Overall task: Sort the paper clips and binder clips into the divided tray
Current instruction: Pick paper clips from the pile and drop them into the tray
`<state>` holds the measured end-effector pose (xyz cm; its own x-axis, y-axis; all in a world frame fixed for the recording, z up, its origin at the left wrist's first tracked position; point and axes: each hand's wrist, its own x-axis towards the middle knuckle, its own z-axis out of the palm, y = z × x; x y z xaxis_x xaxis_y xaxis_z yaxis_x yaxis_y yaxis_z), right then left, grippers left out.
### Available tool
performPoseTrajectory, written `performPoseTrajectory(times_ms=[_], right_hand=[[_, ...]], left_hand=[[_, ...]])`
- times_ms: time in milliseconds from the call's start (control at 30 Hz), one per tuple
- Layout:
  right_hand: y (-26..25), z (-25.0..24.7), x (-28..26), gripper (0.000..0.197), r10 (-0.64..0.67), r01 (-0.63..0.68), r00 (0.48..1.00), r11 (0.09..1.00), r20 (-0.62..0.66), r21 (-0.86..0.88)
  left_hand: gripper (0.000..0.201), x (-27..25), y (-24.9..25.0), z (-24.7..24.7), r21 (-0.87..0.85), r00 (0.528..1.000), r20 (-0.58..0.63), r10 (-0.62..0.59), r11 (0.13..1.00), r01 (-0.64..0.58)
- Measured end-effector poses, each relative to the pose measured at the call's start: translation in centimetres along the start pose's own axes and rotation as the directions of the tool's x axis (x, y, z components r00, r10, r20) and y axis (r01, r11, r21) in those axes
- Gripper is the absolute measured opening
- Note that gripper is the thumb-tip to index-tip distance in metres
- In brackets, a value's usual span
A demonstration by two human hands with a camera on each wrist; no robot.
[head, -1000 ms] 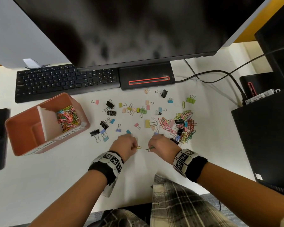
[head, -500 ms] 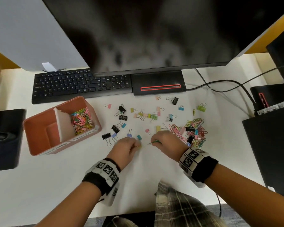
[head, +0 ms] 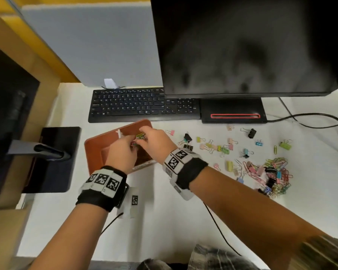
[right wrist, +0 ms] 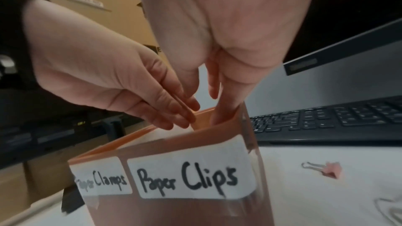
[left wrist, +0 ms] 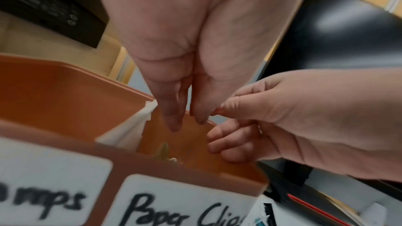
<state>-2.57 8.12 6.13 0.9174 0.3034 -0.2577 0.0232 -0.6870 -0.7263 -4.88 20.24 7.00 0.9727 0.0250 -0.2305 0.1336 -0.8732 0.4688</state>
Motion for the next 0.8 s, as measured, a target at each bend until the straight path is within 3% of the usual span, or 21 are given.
performPoseTrajectory(times_ms=[100, 200, 367, 533, 667, 800], right_hand=[[2.1, -1.5, -2.7, 0.033, -0.033, 0.040, 0.998, 0.986, -0.046, 0.164], [7.4, -4.1, -7.2, 0.022, -0.027, 0.042, 0.993, 0.991, -0.118, 0.127], [19.1, -8.5, -16.3, 0.014, 0.272, -0.279, 0.928, 0.960, -0.254, 0.011], [25.9, -12.9, -22.3, 0.019, 0.401, -0.438, 0.828, 0.899, -0.392, -0.005], [28.8, -14.5, -22.7, 0.021, 0.351, -0.402, 0.847, 0.914, -0.399, -0.051], [29.7, -14.7, -21.4, 0.028, 0.392, -0.412, 0.888, 0.911, -0.241, -0.036]], left_hand=[[0.032, -0.5, 1.0, 0.5, -0.074, 0.990, -0.046, 0.131, 0.988, -0.134], [0.026, -1.4, 3.5, 2.2, -0.193, 0.963, -0.023, 0.269, 0.944, -0.268], [0.020, -3.0, 9.1, 8.7, -0.333, 0.894, 0.142, 0.425, 0.871, -0.361], [0.019, -4.5, 14.8, 15.5, -0.353, 0.811, 0.317, 0.492, 0.855, -0.380], [0.027, -4.5, 18.0, 20.0, -0.278, 0.759, 0.393, 0.519, 0.854, -0.441], [0.027, -4.1, 18.5, 22.6, -0.090, 0.763, 0.439, 0.475, 0.868, -0.489]])
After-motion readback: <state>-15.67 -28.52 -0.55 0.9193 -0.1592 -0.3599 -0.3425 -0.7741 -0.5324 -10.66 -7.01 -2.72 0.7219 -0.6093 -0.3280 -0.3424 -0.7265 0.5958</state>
